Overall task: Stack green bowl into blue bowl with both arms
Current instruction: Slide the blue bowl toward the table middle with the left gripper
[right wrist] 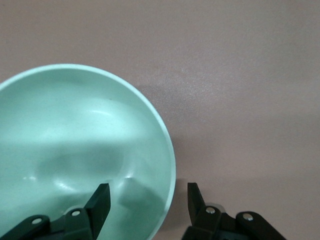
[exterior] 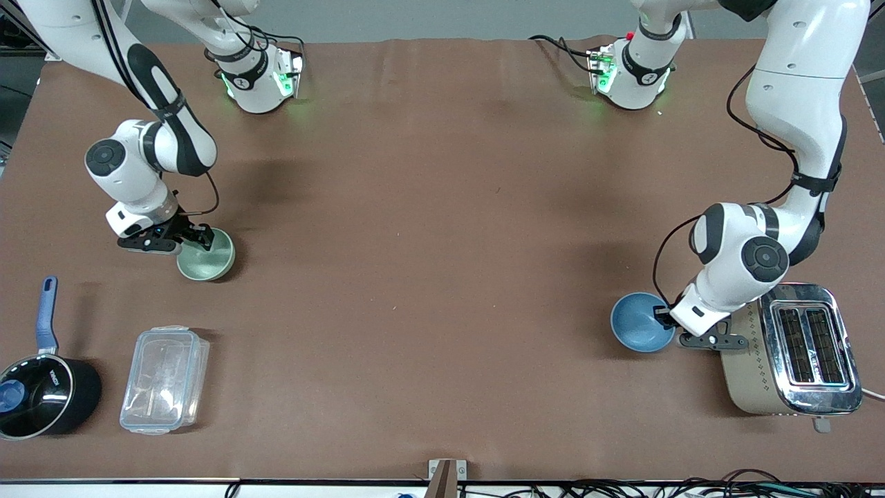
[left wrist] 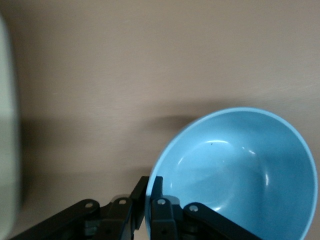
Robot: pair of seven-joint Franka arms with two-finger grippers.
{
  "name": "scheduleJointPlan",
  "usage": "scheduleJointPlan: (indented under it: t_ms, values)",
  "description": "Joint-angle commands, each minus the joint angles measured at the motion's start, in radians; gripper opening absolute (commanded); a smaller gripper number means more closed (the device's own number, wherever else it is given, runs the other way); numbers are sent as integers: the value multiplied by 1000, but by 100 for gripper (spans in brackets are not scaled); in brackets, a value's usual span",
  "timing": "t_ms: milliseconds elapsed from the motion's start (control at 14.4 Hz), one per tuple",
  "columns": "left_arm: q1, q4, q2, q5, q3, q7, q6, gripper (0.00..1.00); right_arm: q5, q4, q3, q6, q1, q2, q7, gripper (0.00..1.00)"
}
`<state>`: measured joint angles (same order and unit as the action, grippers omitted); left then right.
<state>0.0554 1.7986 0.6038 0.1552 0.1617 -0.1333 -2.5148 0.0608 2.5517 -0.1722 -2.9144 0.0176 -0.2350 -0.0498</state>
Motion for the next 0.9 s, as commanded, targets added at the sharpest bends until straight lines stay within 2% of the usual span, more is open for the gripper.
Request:
scheduleJointPlan:
  t_ms: [0,138,277,485,623,762,831]
  values:
    - [-3,-37,-29,-34,99,-136,106,0,8,22,8,-5,11,25,8,55]
    - [-9,-85,-29,-58,212,-329,181,0,8,22,8,-12,11,22,10,52]
    - [-47,-103,-24,-51,306,-537,201,0,7,22,8,-46,13,13,10,51]
    - [-210,-128,-7,-52,317,-730,202,0,7,22,8,-81,15,-12,10,43]
    - [-322,-169,40,-49,312,-881,198,1,7,22,8,-81,15,-10,11,28]
    - [-406,-209,89,-48,306,-969,194,1,7,21,8,-71,10,-6,4,1]
    - [-428,-214,105,-48,306,-989,192,2,7,18,8,-59,8,-4,-4,0]
